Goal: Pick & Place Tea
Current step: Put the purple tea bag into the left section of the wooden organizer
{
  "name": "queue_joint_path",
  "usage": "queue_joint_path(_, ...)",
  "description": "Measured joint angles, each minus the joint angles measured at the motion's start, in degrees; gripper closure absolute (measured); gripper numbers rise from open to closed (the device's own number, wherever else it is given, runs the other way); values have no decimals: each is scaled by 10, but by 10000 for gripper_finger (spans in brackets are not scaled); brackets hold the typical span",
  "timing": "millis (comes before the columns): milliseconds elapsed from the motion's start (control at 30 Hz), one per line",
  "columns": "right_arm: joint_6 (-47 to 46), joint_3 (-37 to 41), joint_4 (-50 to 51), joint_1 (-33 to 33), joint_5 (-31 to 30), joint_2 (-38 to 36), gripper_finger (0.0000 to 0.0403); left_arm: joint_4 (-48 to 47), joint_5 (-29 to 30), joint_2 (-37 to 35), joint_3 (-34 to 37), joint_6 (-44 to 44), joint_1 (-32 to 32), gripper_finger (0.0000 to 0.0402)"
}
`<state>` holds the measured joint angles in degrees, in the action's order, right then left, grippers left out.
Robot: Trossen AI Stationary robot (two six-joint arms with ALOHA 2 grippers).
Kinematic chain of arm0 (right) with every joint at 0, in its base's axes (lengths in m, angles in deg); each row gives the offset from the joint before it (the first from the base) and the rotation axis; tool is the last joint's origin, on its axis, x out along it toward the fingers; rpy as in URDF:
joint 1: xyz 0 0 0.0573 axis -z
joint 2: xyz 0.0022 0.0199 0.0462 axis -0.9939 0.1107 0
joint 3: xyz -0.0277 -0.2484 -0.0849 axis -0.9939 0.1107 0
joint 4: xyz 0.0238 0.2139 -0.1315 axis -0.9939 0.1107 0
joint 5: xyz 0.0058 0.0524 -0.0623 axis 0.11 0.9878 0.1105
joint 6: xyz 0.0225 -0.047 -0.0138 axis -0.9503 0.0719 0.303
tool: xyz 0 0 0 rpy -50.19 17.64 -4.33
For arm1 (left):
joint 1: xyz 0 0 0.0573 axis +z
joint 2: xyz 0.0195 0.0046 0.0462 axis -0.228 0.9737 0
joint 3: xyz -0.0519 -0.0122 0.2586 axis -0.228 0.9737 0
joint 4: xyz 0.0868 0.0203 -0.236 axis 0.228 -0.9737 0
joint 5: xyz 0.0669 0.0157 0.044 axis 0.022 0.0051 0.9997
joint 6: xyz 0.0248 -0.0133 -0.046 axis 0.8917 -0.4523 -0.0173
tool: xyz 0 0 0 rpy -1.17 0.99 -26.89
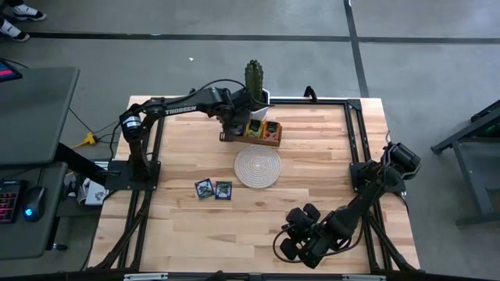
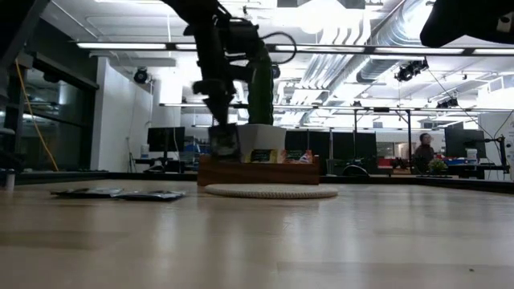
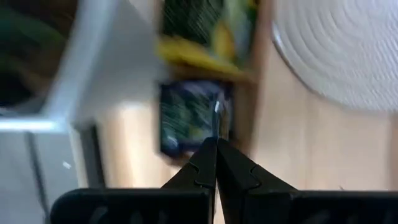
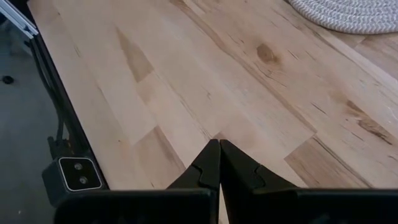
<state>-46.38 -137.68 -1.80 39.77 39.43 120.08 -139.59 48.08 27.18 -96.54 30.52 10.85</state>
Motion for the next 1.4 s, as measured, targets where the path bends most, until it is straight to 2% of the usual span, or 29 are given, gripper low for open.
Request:
queue_joint_path(67, 0, 0, -2, 0, 0, 0, 402, 22, 0, 8, -5, 0, 0, 401)
queue_joint_path(167, 0, 0, -5, 0, 0, 0, 402, -13, -1, 15, 0, -1, 0, 401)
queue_joint_path(567, 0, 0, -7, 0, 0, 0, 402, -7, 18, 28, -3, -9, 0, 393)
queue_joint_path(800, 3, 0, -5, 0, 2, 0, 402, -16, 19, 27, -9, -9, 0, 327)
queue_joint_path(967, 5, 0, -5, 0, 2, 0, 402, -53, 21, 27, -57, 5, 0, 274)
queue_joint_path(1067, 5, 0, -4, 2, 2, 0, 402, -76, 22, 24, -101, 11, 0, 261)
queue_joint_path(1233, 37, 0, -7, 30, 18, 0, 402, -72, 14, -50, -119, -4, 0, 264)
queue_joint_path(1400, 164, 0, -44, 103, 65, 0, 402, -15, -13, -158, -33, -31, 0, 274)
